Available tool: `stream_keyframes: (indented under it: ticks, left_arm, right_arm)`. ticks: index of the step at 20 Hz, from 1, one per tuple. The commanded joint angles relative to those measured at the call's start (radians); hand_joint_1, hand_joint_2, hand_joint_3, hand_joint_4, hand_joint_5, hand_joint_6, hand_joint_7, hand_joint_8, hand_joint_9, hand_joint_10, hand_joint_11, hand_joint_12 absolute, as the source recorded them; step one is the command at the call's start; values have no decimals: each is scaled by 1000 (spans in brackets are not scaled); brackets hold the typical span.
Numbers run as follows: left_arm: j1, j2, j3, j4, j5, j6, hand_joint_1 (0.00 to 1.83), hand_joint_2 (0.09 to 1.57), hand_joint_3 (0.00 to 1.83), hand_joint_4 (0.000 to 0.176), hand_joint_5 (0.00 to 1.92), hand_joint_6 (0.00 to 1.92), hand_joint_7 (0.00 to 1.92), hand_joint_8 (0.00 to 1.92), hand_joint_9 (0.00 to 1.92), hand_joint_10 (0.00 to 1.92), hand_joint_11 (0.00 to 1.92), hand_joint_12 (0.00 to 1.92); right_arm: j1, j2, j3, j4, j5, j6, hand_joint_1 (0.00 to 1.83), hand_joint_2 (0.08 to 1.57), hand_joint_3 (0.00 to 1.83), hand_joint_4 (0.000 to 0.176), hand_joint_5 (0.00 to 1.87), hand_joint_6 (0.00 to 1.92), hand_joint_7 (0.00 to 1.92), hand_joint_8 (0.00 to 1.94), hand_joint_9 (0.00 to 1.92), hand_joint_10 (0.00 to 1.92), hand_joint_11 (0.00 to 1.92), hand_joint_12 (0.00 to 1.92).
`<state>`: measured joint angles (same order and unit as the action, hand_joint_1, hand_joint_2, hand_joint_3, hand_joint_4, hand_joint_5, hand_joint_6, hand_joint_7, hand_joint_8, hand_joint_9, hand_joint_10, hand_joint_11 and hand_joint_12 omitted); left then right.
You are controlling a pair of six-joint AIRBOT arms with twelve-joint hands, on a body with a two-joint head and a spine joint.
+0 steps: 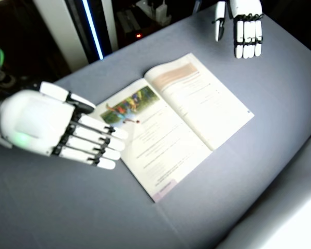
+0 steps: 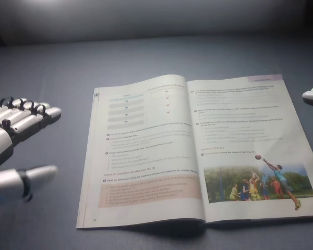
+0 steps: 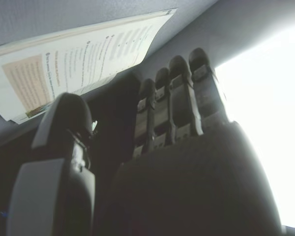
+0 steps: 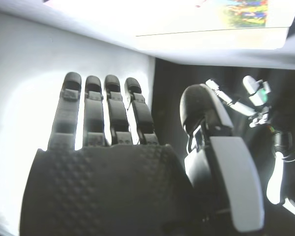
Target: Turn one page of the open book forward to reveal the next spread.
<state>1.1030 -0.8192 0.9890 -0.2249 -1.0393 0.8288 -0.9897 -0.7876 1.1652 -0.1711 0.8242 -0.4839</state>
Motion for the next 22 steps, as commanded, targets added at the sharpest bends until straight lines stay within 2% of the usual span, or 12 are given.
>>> stream_keyframes:
  ticks: [1, 2, 3, 5, 9, 14, 19, 20, 22]
  left_arm:
    - [-6, 2, 3, -5, -117, -5, 0, 1272, 25, 9, 29, 5, 13, 2, 10, 5, 6, 3]
    - [-7, 2, 4, -5, -117, -5, 0, 1285, 22, 0, 45, 9, 25, 5, 12, 4, 1, 1]
    - [-7, 2, 4, -5, -118, -5, 0, 1276, 16, 8, 34, 4, 13, 0, 2, 0, 0, 0]
    - [-7, 2, 4, -7, -121, -5, 0, 1288, 18, 1, 34, 3, 15, 2, 6, 2, 0, 0]
    - [-7, -6, 10, -2, -122, -20, 0, 1303, 18, 0, 36, 3, 29, 6, 8, 2, 0, 0]
    - [-9, -6, 10, 2, -127, -27, 0, 1293, 7, 3, 38, 2, 25, 2, 10, 3, 0, 0]
    - [-9, -12, 13, 9, -127, -47, 0, 1319, 15, 0, 45, 4, 29, 2, 8, 0, 0, 0]
    - [-9, -13, 15, 11, -128, -52, 0, 1317, 13, 4, 46, 3, 25, 0, 7, 0, 7, 3]
    - [-9, -12, 15, 13, -133, -56, 0, 1325, 13, 0, 43, 4, 24, 4, 9, 3, 3, 2]
  right_arm:
    - [15, 4, 8, 26, 77, 3, 0, 1339, 24, 0, 69, 5, 66, 4, 7, 7, 0, 2]
    - [28, 4, 12, 6, 51, 3, 0, 1342, 17, 0, 69, 2, 60, 0, 9, 5, 0, 0]
    - [44, 4, 15, -16, 25, 3, 0, 1342, 15, 0, 63, 0, 54, 0, 2, 2, 0, 0]
    - [93, -2, 21, -80, -42, 3, 0, 1327, 6, 0, 37, 0, 20, 0, 0, 0, 0, 0]
    - [177, -49, 56, -196, -172, 3, 0, 1291, 0, 0, 24, 0, 13, 0, 0, 0, 0, 0]
    - [191, -66, 77, -239, -243, 3, 0, 1251, 0, 0, 45, 11, 50, 16, 23, 9, 21, 9]
    - [194, -86, 90, -273, -296, 3, 0, 1259, 0, 0, 11, 0, 3, 0, 0, 0, 0, 0]
    - [196, -92, 94, -281, -305, 3, 0, 1258, 0, 0, 3, 0, 0, 0, 0, 0, 0, 0]
    - [208, -105, 101, -311, -333, 3, 0, 1252, 0, 0, 0, 0, 0, 0, 0, 0, 0, 0]
